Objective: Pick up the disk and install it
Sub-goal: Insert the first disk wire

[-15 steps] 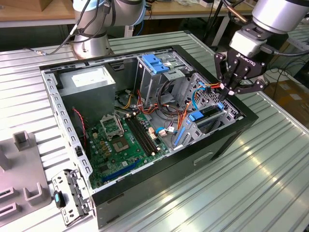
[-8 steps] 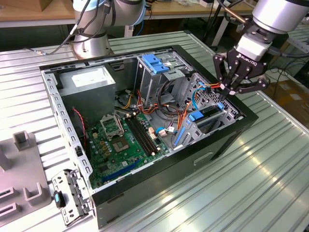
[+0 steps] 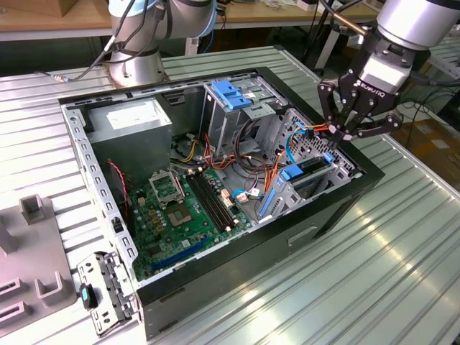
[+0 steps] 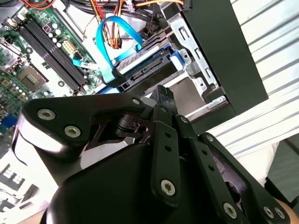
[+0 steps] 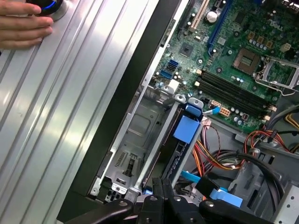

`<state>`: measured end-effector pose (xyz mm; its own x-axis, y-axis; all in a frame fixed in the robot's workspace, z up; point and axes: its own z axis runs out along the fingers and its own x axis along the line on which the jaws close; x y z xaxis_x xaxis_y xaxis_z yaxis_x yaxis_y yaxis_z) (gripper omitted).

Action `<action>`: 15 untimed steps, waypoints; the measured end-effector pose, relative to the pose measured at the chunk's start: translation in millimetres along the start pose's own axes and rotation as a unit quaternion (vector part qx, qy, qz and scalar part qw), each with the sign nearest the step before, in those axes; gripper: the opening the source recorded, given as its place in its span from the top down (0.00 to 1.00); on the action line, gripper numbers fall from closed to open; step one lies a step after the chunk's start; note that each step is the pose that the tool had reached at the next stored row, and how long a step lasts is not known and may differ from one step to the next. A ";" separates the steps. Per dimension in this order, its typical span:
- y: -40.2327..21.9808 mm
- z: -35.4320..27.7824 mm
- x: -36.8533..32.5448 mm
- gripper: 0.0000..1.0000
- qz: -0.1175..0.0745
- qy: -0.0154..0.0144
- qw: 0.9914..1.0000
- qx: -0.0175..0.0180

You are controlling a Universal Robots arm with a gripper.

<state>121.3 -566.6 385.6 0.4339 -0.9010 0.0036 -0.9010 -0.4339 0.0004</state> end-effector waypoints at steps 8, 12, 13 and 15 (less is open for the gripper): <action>-5.0 0.2 0.2 0.88 -0.010 0.000 1.000 0.000; -7.3 0.2 0.4 0.88 -0.017 0.000 1.000 0.000; -8.2 0.2 0.3 0.88 -0.019 0.000 1.000 0.000; -10.2 0.2 0.3 0.88 -0.023 0.000 1.000 0.000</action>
<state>130.7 -562.4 385.4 0.4757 -0.8796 0.0037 -0.8796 -0.4757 0.0004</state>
